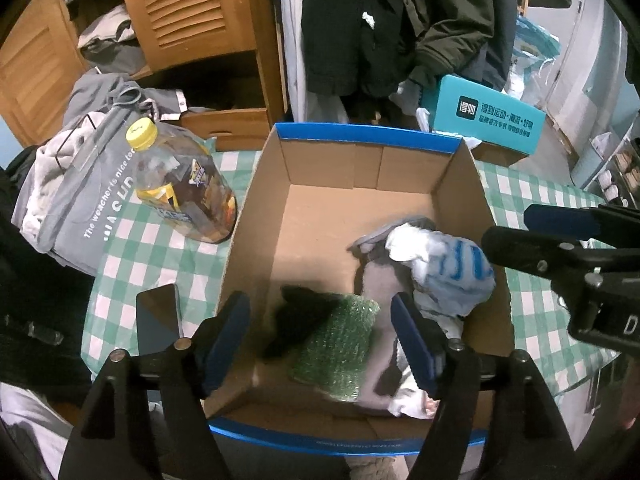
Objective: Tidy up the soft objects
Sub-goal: 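Lower both socks into the box and open both grippers, then withdraw both tools from the box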
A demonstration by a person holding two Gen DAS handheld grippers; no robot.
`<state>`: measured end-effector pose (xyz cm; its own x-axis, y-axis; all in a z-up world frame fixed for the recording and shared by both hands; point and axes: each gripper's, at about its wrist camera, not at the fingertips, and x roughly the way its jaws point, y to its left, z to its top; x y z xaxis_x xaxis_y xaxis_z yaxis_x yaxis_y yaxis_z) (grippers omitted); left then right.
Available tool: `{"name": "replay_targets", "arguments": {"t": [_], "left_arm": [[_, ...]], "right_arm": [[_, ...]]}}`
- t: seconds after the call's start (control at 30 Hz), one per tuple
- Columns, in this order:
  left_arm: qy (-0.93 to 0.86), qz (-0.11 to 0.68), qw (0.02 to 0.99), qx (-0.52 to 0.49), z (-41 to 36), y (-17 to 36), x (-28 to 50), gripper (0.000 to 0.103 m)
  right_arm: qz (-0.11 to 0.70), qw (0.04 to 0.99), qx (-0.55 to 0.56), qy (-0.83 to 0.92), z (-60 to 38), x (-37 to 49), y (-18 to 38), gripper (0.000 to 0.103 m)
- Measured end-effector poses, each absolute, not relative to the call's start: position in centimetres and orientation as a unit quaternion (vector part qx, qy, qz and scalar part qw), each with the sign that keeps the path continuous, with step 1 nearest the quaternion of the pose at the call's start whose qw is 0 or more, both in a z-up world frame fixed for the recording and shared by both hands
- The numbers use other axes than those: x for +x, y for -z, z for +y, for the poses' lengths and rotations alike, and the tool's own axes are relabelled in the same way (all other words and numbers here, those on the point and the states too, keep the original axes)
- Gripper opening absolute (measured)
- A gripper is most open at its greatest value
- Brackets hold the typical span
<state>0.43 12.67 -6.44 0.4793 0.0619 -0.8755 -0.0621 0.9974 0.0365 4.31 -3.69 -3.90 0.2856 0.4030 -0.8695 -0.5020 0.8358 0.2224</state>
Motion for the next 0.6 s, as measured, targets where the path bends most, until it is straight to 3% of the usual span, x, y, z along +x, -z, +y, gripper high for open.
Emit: {"name": "replay_targets", "arguments": {"t": [0.6], "left_arm": [[-0.011, 0.503, 0.864, 0.018, 8.8, 5.3, 1.0, 0.081]], "right_arm": [[0.523, 0.815, -0.030, -0.248, -9.6, 4.7, 3.4, 0.060]]}}
